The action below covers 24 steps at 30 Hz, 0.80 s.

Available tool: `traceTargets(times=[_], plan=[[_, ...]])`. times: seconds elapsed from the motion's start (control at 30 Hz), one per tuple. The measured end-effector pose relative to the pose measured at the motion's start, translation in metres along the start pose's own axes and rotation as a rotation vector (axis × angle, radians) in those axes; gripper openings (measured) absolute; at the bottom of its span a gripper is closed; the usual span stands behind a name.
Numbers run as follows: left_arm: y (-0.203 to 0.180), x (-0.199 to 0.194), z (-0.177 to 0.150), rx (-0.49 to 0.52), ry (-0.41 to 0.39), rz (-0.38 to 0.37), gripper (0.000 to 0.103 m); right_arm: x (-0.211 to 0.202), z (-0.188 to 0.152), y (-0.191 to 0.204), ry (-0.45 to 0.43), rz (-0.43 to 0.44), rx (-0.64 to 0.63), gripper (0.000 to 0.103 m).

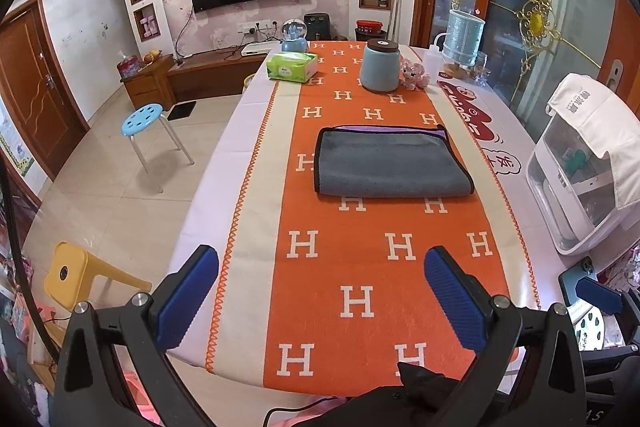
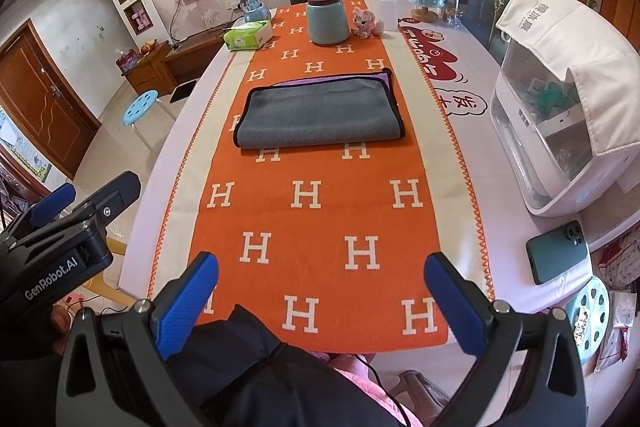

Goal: Fold towel

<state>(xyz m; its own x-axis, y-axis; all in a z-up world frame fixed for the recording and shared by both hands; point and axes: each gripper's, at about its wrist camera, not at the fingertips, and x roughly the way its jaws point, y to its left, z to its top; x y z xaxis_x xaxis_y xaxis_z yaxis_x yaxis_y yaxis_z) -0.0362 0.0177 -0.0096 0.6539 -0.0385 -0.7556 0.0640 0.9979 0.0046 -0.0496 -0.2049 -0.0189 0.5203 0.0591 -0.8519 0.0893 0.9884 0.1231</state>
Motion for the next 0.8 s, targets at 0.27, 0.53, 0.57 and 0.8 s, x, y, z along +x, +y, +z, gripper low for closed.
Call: traceTargets(times=[0.27, 0.53, 0.57, 0.8], plan=[[0.0, 0.0003, -0.0009, 0.005, 0.003, -0.002, 0.102, 0.0006, -0.0005, 0.0001, 0.002, 0.001, 0.002, 0.103], [-0.0011, 0.0011, -0.001, 0.011, 0.005, -0.001, 0.102, 0.0002, -0.0022, 0.0001, 0.004, 0.001, 0.002, 0.103], [-0.0012, 0.0011, -0.0011, 0.011, 0.005, -0.001, 0.102, 0.0007, -0.0021, -0.0004, 0.004, 0.001, 0.002, 0.103], [-0.0019, 0.0012, -0.0012, 0.011, 0.006, -0.001, 0.102, 0.0011, -0.0022, -0.0007, 0.006, 0.001, 0.003, 0.103]])
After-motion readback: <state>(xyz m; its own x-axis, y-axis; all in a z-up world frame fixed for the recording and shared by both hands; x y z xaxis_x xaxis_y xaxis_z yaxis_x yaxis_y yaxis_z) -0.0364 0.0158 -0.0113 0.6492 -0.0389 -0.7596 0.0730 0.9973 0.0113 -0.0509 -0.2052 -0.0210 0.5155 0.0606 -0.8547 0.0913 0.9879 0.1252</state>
